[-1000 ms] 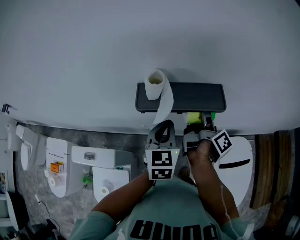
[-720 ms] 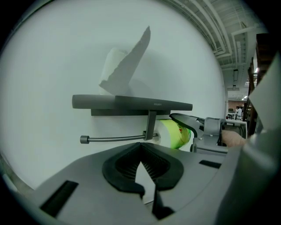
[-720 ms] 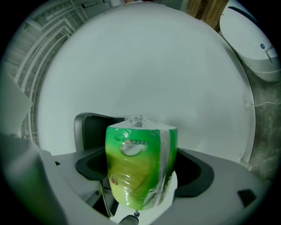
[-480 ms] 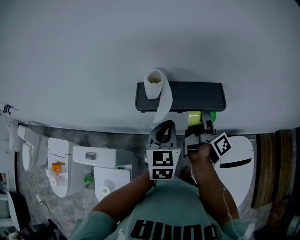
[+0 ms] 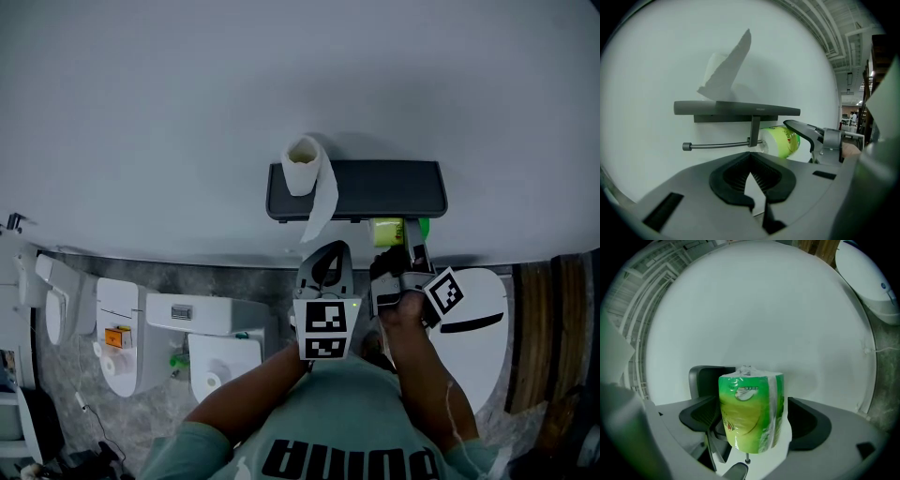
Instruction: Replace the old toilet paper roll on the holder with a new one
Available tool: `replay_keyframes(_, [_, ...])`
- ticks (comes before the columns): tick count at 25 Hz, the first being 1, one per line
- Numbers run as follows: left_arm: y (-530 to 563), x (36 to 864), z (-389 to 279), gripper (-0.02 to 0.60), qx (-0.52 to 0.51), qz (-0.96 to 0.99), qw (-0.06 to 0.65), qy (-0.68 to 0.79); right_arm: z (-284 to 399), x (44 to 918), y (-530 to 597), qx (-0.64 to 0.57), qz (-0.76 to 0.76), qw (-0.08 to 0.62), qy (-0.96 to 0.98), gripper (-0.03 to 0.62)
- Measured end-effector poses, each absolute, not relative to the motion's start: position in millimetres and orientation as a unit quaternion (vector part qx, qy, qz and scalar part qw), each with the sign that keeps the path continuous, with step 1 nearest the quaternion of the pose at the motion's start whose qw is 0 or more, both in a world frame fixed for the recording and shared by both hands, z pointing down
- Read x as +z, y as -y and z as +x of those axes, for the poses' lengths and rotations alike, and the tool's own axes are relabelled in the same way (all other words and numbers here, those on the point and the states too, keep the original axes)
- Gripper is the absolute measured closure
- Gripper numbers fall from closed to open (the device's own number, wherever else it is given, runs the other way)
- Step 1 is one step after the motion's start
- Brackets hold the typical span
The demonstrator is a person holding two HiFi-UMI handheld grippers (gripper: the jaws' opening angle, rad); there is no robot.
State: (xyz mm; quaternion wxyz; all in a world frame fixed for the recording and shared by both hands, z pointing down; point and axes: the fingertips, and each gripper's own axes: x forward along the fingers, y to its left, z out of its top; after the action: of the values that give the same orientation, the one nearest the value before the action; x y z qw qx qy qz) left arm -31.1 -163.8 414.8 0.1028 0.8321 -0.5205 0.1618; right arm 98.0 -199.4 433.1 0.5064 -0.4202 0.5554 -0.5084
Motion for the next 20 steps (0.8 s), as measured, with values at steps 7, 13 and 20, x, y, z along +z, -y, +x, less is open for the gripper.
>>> replay_keyframes(7, [158.7,422.7,-24.7,0.574,0.161,0.832,0.111,0.519,101.3,447.4,176.3,-0.524,-0.417,0.487,-0.561,0.134])
replay_keyframes(13, [147.0,425.8,-20.4,0.574,0.164,0.828,0.116,0.523,101.7,451.7,146.8,-0.537,-0.402,0.457,-0.584,0.135])
replay_keyframes(20, [133.3,424.6,-16.0,0.574,0.159,0.823,0.122,0.532,104.8,435.1,105.5,-0.472,-0.444,0.328,-0.687,0.173])
